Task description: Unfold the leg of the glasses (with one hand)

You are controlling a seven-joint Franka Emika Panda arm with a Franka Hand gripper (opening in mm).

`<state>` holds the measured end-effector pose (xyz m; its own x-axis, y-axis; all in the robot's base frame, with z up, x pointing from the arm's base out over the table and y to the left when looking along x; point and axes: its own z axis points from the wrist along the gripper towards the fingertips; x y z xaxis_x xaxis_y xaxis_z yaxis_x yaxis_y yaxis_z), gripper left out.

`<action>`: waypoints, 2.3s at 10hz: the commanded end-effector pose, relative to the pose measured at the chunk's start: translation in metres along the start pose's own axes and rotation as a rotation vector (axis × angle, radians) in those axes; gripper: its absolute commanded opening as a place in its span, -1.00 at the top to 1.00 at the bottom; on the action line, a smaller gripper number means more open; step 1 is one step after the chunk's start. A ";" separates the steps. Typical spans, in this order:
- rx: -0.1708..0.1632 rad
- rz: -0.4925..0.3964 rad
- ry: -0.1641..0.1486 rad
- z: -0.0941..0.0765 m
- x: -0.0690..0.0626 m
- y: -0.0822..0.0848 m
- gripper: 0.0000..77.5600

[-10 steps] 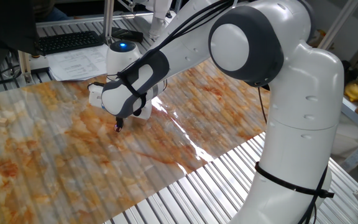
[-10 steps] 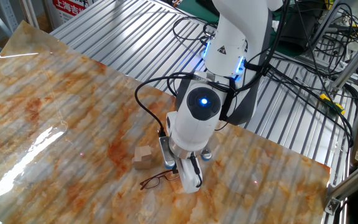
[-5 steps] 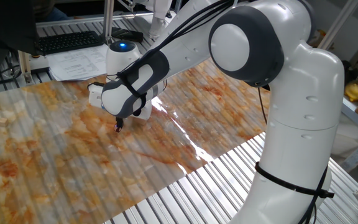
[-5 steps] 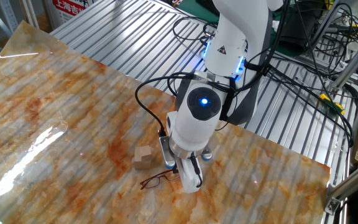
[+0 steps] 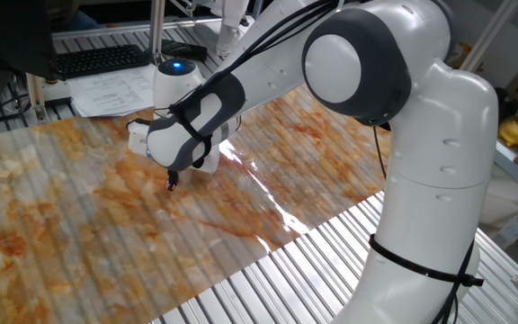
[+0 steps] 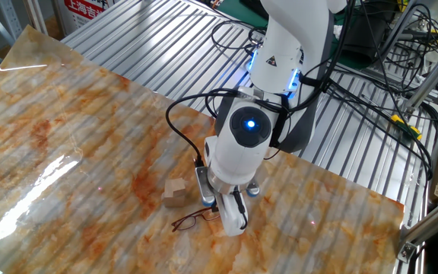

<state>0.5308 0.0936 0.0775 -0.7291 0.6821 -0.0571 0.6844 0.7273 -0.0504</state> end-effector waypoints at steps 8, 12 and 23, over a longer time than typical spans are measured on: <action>-0.002 0.001 -0.001 -0.001 -0.001 0.001 -1.00; -0.002 0.001 -0.001 -0.001 -0.001 0.001 -1.00; 0.000 -0.008 0.003 -0.005 0.004 0.001 -1.00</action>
<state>0.5281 0.0976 0.0810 -0.7355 0.6755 -0.0517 0.6775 0.7336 -0.0528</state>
